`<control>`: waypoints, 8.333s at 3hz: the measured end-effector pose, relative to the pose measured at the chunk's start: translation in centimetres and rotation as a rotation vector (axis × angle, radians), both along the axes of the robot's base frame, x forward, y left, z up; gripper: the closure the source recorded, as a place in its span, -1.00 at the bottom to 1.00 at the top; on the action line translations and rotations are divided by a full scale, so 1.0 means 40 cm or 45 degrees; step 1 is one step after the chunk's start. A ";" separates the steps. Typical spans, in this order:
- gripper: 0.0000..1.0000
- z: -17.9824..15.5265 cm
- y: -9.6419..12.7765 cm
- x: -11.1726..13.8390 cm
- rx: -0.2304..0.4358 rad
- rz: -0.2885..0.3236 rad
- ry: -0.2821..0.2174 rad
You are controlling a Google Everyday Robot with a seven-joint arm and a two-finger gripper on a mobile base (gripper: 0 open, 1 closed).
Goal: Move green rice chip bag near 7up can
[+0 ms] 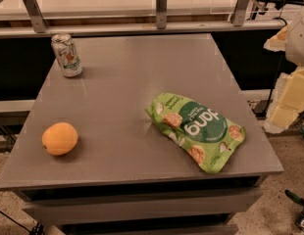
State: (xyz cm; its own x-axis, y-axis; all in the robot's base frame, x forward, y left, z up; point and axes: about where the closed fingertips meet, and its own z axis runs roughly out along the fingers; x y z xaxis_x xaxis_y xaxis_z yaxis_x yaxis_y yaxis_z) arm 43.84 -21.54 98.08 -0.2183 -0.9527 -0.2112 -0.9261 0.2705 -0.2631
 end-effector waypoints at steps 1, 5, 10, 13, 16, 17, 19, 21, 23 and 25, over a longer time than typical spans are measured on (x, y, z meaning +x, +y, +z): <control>-1.00 0.000 0.000 0.000 0.000 0.000 0.000; -1.00 -0.216 0.064 0.103 0.259 -0.225 0.218; -0.19 -0.387 0.276 0.025 0.158 -0.245 0.346; 1.00 -0.382 0.275 0.023 0.147 -0.246 0.341; 1.00 -0.227 0.295 0.261 0.183 -0.220 0.262; 1.00 -0.156 0.358 0.349 0.199 -0.173 0.163; 1.00 -0.105 0.534 0.512 0.347 -0.028 0.061; 1.00 -0.121 0.554 0.526 0.403 -0.008 0.076; 1.00 -0.179 0.637 0.558 0.415 0.069 0.086; 1.00 -0.193 0.675 0.571 0.405 0.100 0.093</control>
Offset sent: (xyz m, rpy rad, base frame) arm 0.0119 -0.0054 -0.0118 -0.0230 0.0057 -0.0677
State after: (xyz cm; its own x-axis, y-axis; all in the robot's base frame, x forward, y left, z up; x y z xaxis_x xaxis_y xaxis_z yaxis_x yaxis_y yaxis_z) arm 66.70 5.45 90.38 -0.1726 -0.8560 -0.4873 -0.9607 0.2555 -0.1087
